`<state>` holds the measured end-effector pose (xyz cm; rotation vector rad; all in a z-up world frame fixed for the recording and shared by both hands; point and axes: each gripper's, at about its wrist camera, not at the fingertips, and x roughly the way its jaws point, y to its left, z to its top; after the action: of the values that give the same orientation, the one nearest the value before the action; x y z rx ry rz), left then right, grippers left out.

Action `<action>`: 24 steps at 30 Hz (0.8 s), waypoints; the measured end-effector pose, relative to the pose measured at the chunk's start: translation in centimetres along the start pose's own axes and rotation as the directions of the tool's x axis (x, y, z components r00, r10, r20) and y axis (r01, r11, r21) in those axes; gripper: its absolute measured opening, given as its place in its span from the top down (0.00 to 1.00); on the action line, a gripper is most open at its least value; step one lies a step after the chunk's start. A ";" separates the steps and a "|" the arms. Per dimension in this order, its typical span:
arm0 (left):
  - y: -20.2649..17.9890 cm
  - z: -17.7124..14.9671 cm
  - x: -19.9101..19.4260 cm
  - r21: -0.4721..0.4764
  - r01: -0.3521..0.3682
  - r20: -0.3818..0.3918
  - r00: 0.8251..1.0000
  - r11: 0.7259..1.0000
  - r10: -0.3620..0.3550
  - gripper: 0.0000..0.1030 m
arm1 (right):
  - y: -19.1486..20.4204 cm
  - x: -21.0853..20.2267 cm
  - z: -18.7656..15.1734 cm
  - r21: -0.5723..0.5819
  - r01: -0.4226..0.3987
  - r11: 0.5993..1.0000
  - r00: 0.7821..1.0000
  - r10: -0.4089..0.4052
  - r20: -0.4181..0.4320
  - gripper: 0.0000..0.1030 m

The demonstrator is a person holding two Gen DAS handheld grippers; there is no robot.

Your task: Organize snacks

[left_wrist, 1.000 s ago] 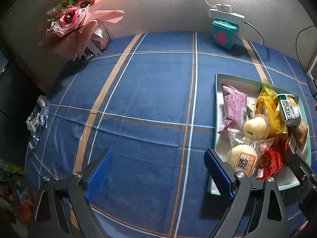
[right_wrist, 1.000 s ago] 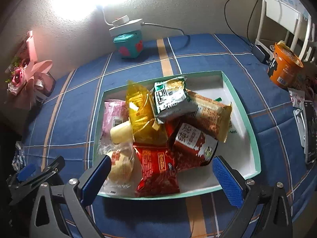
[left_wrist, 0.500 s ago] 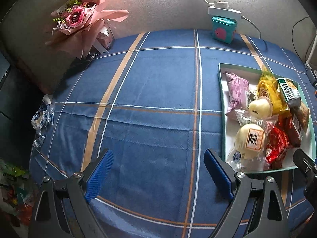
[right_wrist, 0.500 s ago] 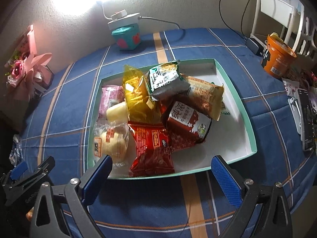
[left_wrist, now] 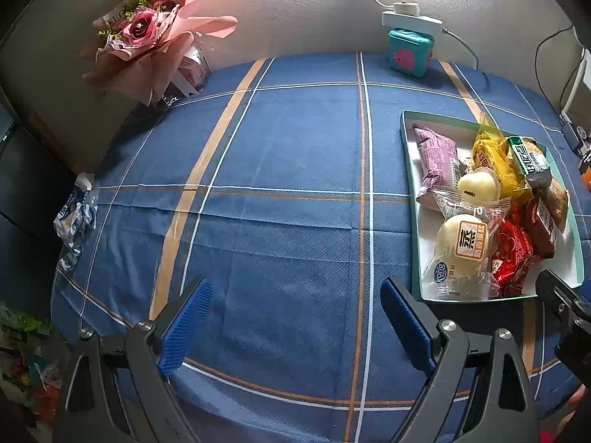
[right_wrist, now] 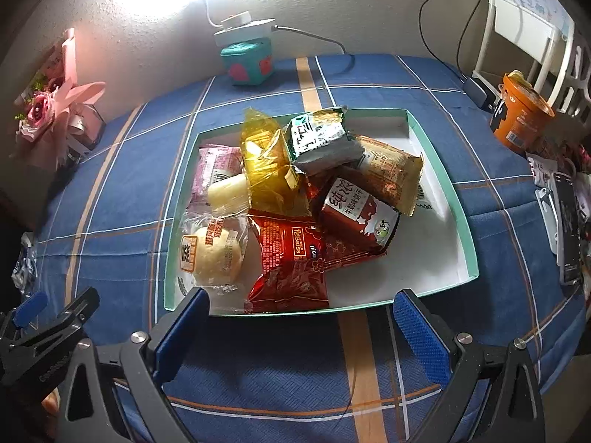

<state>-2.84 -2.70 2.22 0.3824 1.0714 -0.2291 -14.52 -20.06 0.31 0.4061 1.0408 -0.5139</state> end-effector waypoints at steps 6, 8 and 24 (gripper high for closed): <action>0.1 -0.1 0.2 0.009 0.010 -0.008 1.000 1.000 -0.010 0.10 | 0.2 0.1 0.0 -0.007 0.006 1.000 1.000 -0.006 -0.005 0.02; 0.1 -0.1 0.3 0.011 0.014 -0.014 1.000 1.000 -0.014 0.10 | 0.2 0.1 0.0 -0.009 0.007 1.000 1.000 -0.007 -0.004 0.02; 0.3 -0.1 0.4 0.028 0.016 -0.005 1.000 0.999 -0.015 0.10 | 0.5 0.2 0.0 -0.028 0.024 0.999 1.000 -0.024 -0.007 0.02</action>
<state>-2.63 -2.35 1.89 0.4003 1.0766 -0.2576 -14.13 -19.70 0.22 0.3710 1.0595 -0.5187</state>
